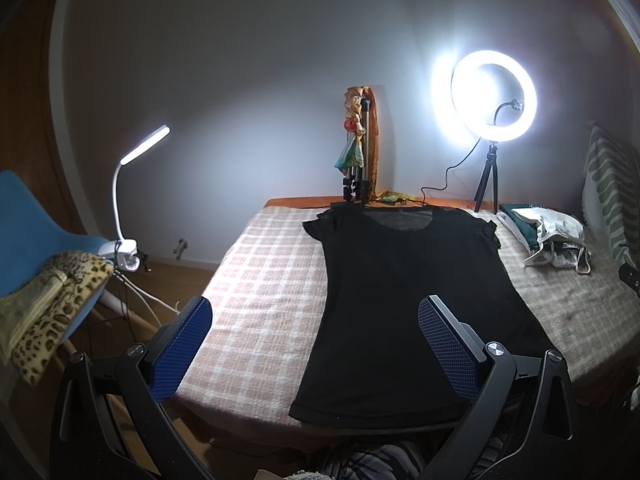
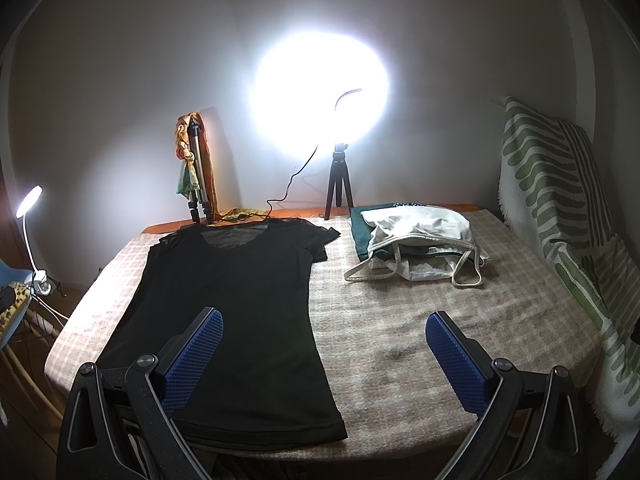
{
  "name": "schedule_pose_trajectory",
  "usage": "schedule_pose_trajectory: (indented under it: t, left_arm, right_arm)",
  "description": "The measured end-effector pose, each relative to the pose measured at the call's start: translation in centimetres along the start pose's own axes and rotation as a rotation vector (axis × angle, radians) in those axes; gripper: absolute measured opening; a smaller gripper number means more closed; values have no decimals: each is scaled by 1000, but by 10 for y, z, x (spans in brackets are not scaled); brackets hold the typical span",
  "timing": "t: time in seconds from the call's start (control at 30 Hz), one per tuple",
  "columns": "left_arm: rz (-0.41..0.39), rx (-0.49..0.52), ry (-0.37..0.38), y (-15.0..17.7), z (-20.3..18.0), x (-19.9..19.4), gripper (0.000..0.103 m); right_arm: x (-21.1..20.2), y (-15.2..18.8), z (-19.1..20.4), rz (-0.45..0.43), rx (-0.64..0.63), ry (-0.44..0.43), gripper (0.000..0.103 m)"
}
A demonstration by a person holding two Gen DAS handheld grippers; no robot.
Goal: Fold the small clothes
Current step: 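Grasp the T-shirt's side edge with the left tool while the right tool grasps the collar edge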
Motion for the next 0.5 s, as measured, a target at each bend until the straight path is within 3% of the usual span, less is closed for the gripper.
schedule_pose_trajectory:
  t: [0.33,0.5]
  left_arm:
    - [98,-15,-7,41,27,38,103]
    - [163,-63,51,68,43,57,102]
  right_arm:
    - [33,-17,31,-5,-34,-83,103]
    - [66,-31,65,-5,-58,-164,102]
Point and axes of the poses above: each gripper's, at about its wrist camera, not at the fingertips, and x roughly the way its jaws point, z to its left, y to its underside, the point moved 1 cm from there along x, roughly the way its jaws point, and after that the axes turned 9 degrees about -z, right-handed, at the moved point
